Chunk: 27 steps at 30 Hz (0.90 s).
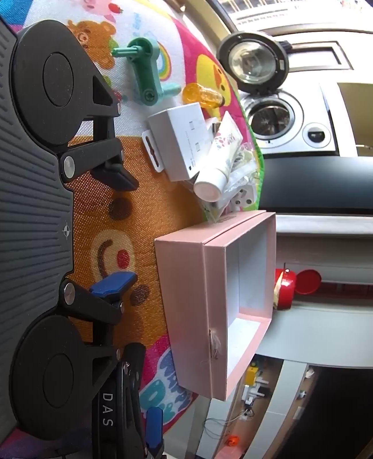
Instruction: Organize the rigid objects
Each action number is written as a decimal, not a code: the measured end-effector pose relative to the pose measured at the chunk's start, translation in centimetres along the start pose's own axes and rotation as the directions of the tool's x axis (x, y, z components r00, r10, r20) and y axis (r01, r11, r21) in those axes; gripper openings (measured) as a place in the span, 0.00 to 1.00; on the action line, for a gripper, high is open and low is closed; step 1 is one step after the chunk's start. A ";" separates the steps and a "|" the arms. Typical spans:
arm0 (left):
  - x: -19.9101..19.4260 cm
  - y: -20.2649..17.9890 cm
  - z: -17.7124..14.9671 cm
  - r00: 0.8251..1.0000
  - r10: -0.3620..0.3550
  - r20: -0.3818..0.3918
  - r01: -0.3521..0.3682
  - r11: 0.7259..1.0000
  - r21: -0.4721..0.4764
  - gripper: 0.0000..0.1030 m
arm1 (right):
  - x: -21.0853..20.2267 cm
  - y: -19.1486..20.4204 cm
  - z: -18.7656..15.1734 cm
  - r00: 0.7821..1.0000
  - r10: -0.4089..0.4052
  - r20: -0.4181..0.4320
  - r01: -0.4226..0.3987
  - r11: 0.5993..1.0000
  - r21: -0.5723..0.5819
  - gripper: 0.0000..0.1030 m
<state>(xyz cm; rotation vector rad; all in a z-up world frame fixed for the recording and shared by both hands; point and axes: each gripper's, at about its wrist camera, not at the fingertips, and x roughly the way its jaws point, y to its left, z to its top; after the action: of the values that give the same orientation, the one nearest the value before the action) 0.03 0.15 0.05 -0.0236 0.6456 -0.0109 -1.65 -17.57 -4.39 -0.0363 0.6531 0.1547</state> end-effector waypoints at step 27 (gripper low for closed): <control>-0.1 -0.1 0.1 1.000 0.000 0.002 0.000 1.000 0.001 0.66 | 0.1 -0.1 0.2 1.000 0.001 -0.002 -0.001 1.000 0.001 1.00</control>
<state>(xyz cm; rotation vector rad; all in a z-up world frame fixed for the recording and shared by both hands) -0.05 0.04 0.18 -0.0230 0.6439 -0.0109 -1.48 -17.64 -4.31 -0.0349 0.6548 0.1553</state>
